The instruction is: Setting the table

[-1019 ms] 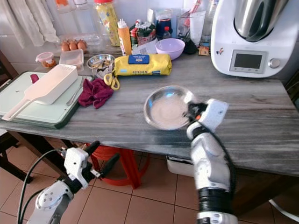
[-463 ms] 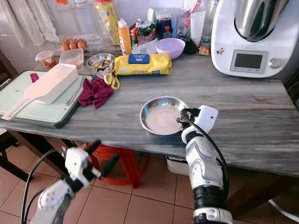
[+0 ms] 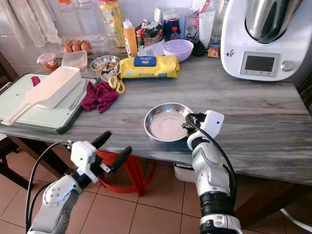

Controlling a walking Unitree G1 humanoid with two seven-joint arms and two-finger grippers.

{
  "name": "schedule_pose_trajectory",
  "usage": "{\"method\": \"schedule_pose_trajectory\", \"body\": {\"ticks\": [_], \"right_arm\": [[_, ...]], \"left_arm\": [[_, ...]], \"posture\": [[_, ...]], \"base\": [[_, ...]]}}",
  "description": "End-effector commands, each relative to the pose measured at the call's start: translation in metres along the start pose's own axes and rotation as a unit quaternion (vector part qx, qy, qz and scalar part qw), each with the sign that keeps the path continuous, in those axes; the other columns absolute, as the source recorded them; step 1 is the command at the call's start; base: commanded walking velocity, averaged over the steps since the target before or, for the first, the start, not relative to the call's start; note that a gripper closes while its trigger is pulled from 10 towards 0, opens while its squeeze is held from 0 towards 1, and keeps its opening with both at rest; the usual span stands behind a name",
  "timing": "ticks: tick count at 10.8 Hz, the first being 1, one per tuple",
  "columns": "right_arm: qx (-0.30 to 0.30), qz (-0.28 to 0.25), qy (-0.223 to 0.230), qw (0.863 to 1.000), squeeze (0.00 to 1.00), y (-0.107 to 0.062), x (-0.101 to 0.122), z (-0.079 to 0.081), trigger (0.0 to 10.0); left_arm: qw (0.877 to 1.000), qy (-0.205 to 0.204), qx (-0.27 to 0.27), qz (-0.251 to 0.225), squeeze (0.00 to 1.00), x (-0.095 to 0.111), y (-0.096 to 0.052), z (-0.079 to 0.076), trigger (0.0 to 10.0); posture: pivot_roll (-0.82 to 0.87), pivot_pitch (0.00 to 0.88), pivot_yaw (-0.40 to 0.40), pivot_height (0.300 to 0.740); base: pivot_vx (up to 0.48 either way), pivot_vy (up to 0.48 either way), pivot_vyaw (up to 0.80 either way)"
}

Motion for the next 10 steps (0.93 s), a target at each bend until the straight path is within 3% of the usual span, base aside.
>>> {"method": "schedule_pose_trajectory", "body": {"ticks": [1,7,9,10], "right_arm": [[0.004,0.0,0.003,1.0,1.0,0.003,0.0,0.003,10.0],[0.019,-0.039,-0.009,0.999,1.0,0.004,0.018,0.009,10.0],[0.053,-0.074,-0.024,0.996,1.0,0.002,0.035,0.024,10.0],[0.076,-0.115,-0.047,0.989,1.0,-0.008,0.057,0.039,10.0]], "left_arm": [[1.0,0.005,-0.007,0.003,0.0,0.003,0.0,-0.003,10.0],[1.0,0.004,-0.007,-0.002,0.0,0.027,0.005,-0.007,10.0],[1.0,0.004,-0.005,-0.002,0.0,0.032,0.006,-0.006,10.0],[1.0,0.005,0.001,-0.001,0.0,0.034,0.006,-0.005,10.0]], "posture": [[-0.05,0.068,0.076,0.74],[-0.05,0.062,0.077,0.74],[-0.05,0.062,0.077,0.74],[-0.05,0.06,0.076,0.74]], "base": [[0.0,0.0,0.0],[0.0,0.0,0.0],[0.0,0.0,0.0],[0.0,0.0,0.0]]}}
Point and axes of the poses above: a point about 5 cm out from each wrist's last joint towards the gripper, its own y axis pointing out of the wrist towards the gripper, its own x axis along the axis of the wrist's last joint, z = x × y, the point moved 4 cm from there along y, pointing out of the wrist towards the gripper, and after that the axes turned 9 degrees about y, right-handed, at the moved point
